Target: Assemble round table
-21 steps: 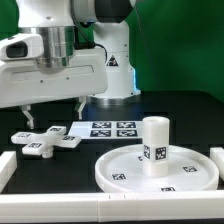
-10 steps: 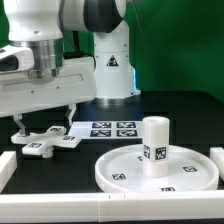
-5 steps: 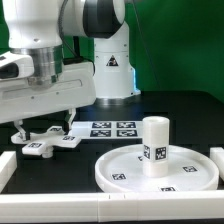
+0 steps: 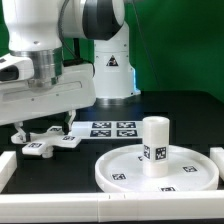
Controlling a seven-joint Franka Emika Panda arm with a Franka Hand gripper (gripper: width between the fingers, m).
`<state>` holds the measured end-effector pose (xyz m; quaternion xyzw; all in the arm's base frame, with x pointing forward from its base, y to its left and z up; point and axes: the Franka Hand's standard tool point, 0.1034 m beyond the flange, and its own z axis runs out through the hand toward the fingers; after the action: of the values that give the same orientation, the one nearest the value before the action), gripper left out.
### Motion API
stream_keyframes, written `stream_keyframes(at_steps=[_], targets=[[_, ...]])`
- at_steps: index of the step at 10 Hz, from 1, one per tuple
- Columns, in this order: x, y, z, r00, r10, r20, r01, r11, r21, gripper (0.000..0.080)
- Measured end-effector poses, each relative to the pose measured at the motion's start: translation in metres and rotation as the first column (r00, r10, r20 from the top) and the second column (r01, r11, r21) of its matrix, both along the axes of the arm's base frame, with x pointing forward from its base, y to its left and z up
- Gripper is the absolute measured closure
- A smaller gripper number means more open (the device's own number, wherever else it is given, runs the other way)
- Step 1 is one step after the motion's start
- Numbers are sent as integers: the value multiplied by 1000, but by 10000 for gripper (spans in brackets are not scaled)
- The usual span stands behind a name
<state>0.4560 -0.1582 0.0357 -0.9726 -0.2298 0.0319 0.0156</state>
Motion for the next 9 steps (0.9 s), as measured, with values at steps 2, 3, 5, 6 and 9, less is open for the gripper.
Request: stream_keyframes(at_steps=[2,3,5,6,9], targets=[[-2,0,-4,1000,2,-7,-2,1000,2,151],[-3,1,-5,1000,2,-10,-2,1000,2,151],[-4,1,-8,1000,2,-13,-2,1000,2,151],[-5,0,-9,1000,5,-14,-5,1000,2,151],[-5,-1,-10,1000,9,-15,-9,1000,2,166]])
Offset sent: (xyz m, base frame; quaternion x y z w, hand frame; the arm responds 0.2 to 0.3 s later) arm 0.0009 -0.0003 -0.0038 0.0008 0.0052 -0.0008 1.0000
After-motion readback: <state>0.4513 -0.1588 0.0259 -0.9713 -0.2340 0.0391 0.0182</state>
